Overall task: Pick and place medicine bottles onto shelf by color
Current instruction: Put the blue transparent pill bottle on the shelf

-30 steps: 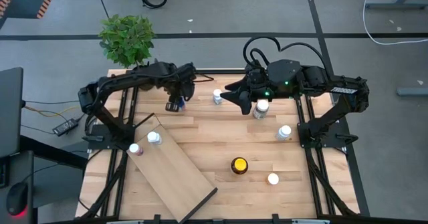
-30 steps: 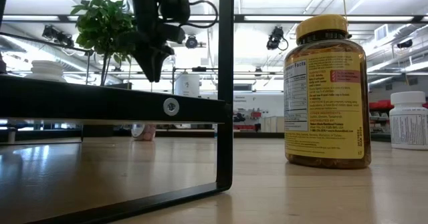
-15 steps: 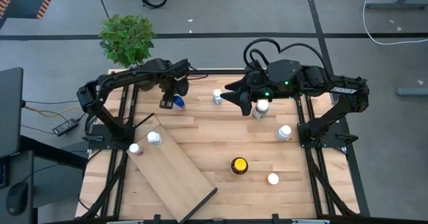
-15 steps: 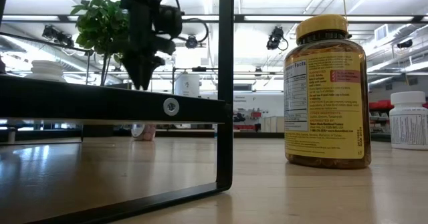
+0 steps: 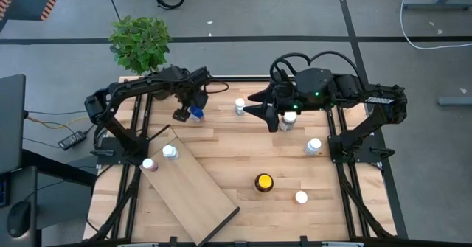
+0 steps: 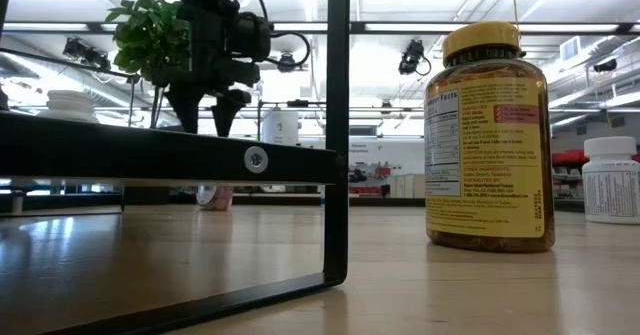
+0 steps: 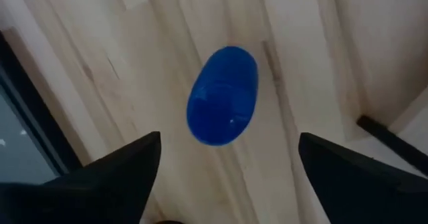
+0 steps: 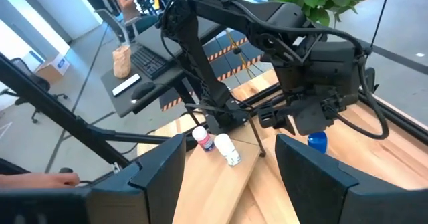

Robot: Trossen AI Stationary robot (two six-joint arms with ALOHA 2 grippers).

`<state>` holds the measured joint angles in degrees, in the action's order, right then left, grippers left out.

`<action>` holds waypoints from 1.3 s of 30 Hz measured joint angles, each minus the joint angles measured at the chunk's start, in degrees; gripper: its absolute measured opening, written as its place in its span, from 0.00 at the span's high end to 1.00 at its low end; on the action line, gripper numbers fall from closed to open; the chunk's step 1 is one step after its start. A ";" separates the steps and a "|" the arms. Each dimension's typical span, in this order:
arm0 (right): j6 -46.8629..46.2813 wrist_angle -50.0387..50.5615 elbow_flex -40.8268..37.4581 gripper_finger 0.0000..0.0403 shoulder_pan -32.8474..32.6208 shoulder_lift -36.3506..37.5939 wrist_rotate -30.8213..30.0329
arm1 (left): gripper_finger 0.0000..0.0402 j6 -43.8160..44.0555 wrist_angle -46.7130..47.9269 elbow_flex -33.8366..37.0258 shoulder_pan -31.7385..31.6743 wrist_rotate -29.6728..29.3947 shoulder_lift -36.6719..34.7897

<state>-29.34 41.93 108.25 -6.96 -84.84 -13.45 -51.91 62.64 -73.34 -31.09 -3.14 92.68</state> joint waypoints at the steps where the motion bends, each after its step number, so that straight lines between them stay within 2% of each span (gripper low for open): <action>1: 0.02 -0.02 0.00 0.41 0.00 0.00 0.02 | 0.09 -0.65 -0.20 0.00 -0.26 0.00 0.00; 16: 1.32 -0.05 0.00 0.41 0.02 0.00 0.00 | 0.08 -2.30 -3.50 0.68 -1.01 0.54 0.33; 27: 1.21 -0.02 0.00 0.41 0.01 0.00 0.02 | 0.09 9.93 -3.47 0.68 -0.09 0.82 0.18; 33: 2.38 -0.02 0.00 0.41 0.02 0.00 0.02 | 0.11 1.65 2.22 0.76 -0.03 1.39 -0.75; 39: 2.62 -0.05 0.00 0.41 0.02 0.00 -1.25 | 0.13 -3.44 0.40 0.66 -1.54 2.55 -0.85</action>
<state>-26.72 41.88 108.25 -6.94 -84.84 -14.70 -55.35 63.05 -72.69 -32.63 -0.59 91.83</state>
